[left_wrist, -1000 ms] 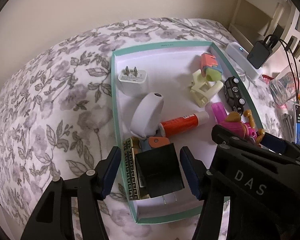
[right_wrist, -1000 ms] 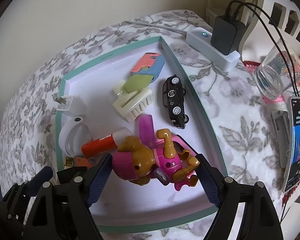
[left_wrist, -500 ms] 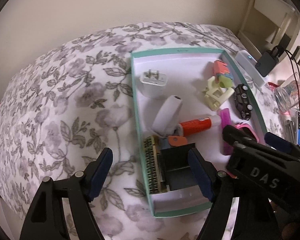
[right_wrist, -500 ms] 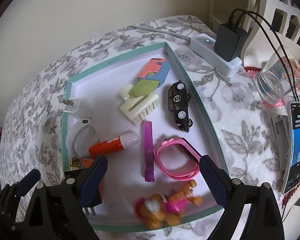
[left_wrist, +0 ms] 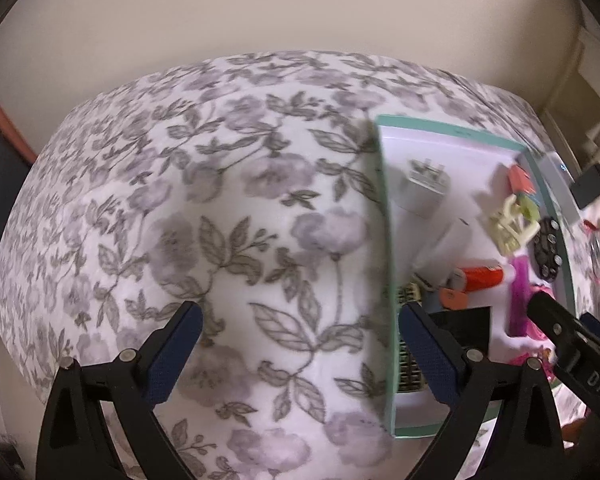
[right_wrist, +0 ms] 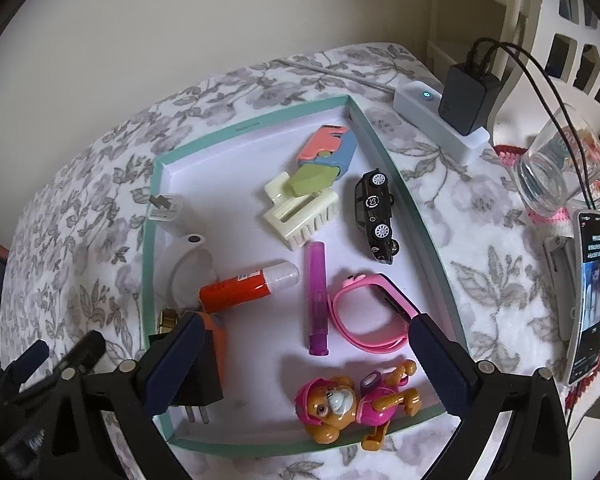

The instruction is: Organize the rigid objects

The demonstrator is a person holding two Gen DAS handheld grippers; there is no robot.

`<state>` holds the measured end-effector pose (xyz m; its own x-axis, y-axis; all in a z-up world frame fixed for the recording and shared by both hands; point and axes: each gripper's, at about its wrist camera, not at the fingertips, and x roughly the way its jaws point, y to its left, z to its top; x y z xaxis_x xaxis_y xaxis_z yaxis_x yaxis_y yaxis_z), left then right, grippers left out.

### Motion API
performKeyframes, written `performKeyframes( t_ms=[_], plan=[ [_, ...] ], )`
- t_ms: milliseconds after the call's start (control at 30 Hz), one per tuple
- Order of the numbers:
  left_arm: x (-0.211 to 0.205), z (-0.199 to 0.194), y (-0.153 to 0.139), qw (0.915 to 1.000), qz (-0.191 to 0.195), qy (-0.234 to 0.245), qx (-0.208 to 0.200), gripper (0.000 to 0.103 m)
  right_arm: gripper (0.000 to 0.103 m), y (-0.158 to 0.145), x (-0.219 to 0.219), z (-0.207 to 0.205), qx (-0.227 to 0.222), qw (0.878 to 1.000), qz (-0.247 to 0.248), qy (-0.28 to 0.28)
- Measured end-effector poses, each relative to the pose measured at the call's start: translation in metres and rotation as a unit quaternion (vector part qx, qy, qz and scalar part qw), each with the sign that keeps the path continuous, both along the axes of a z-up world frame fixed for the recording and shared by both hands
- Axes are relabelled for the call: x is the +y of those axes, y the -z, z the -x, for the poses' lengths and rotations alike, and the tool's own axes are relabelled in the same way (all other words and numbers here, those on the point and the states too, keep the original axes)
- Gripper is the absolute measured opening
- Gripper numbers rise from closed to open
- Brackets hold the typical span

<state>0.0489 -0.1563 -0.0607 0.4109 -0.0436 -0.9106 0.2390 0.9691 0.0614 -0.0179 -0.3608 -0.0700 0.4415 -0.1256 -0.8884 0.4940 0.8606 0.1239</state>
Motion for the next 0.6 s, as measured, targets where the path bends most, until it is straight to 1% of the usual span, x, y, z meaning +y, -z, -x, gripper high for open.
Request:
performKeyframes(
  t_ms=[100,200,300,433,600],
  plan=[
    [0.008,0.0,-0.001,1.0,-0.001,-0.008,-0.003,0.099,0.103,-0.001,0.005,0.002,0.001,1.0,0.002,-0.005],
    [0.012,0.003,-0.005,1.0,0.002,-0.005,-0.008,0.099,0.103,-0.003,0.011,0.005,0.0,1.0,0.002,-0.011],
    [0.015,0.008,-0.008,0.9999,-0.007,-0.002,-0.011,0.099,0.103,-0.007,0.018,0.008,-0.003,1.0,0.009,-0.017],
    [0.02,0.012,-0.012,1.0,-0.002,0.001,-0.009,0.099,0.103,-0.013,0.026,0.014,-0.008,1.0,0.017,-0.024],
    [0.024,0.02,-0.02,0.9996,-0.012,-0.001,-0.027,0.099,0.103,-0.02,0.038,0.021,-0.013,0.999,0.022,-0.035]
  ],
)
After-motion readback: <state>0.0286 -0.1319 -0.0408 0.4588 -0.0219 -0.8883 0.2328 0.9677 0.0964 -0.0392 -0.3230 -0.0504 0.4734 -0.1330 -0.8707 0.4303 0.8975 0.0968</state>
